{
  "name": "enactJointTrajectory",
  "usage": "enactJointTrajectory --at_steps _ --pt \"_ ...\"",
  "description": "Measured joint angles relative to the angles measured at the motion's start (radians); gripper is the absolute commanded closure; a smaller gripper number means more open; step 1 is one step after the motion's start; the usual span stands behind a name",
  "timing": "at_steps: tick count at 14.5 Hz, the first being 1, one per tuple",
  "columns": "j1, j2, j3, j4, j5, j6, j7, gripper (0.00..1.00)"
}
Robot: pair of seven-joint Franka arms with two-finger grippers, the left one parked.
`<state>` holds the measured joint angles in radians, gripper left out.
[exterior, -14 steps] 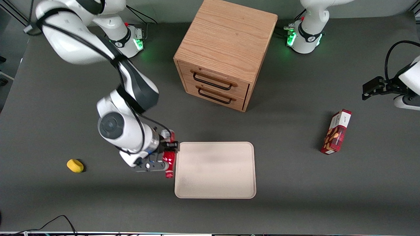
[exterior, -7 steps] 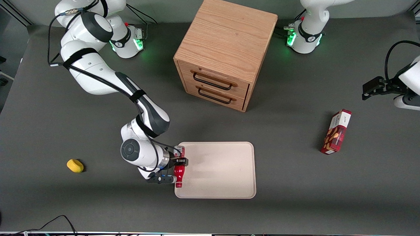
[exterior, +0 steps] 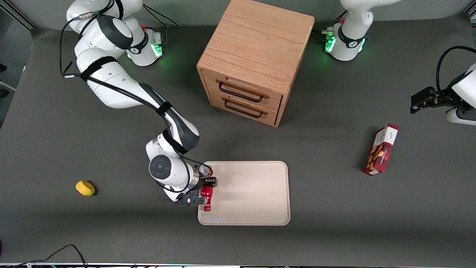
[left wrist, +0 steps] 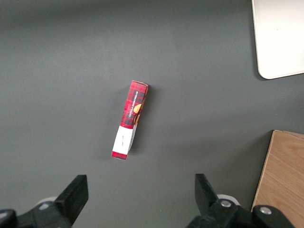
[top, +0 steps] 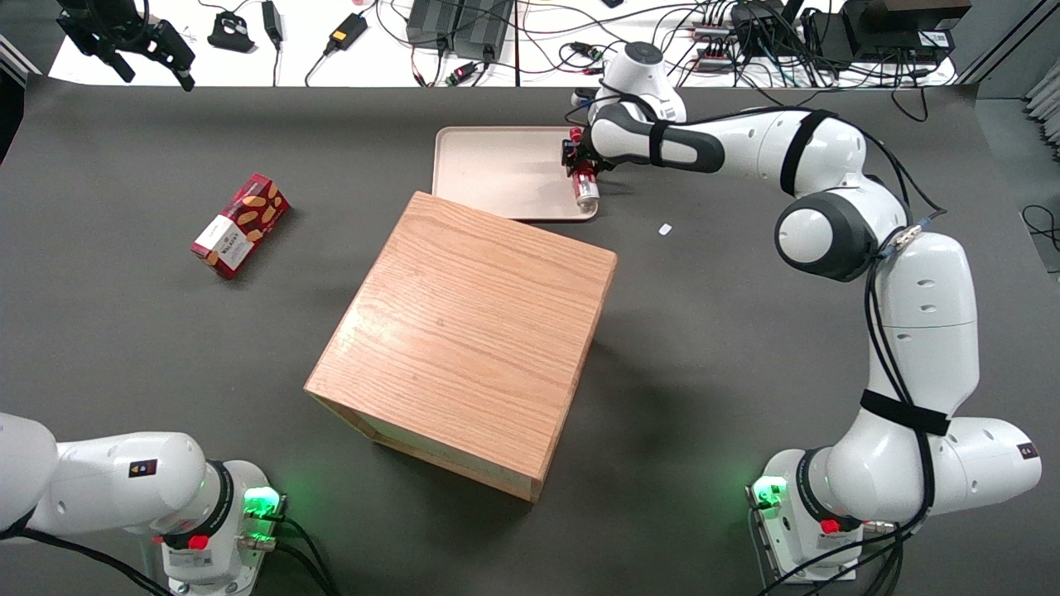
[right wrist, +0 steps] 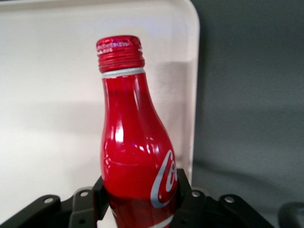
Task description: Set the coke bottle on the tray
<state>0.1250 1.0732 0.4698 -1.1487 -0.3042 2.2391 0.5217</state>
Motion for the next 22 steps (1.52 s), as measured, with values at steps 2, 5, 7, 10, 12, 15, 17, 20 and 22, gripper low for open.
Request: enactJointTrajectory --at_steps 2,5,7,10,12,15,17,20,22 --pt "0.0 0.003 -0.005 0.004 -0.004 0.0 0.0 0.36" --pt "0.0 0.004 -0.008 0.009 -0.008 0.0 0.001 0.0" --pt "0.0 0.004 -0.008 0.011 -0.01 0.0 0.001 0.0" --pt "0.0 0.004 -0.008 0.012 -0.012 0.0 0.001 0.0" --pt "-0.001 0.001 -0.008 0.024 -0.02 0.0 0.003 0.0" --pt "-0.011 -0.09 -0.004 0.053 -0.025 -0.102 0.003 0.0" --pt "-0.028 -0.214 -0.002 0.06 -0.025 -0.262 0.003 0.0" --pt "-0.05 -0.397 0.0 0.062 -0.02 -0.509 0.003 0.0" --pt "-0.073 -0.501 -0.003 0.062 0.021 -0.633 0.003 0.0"
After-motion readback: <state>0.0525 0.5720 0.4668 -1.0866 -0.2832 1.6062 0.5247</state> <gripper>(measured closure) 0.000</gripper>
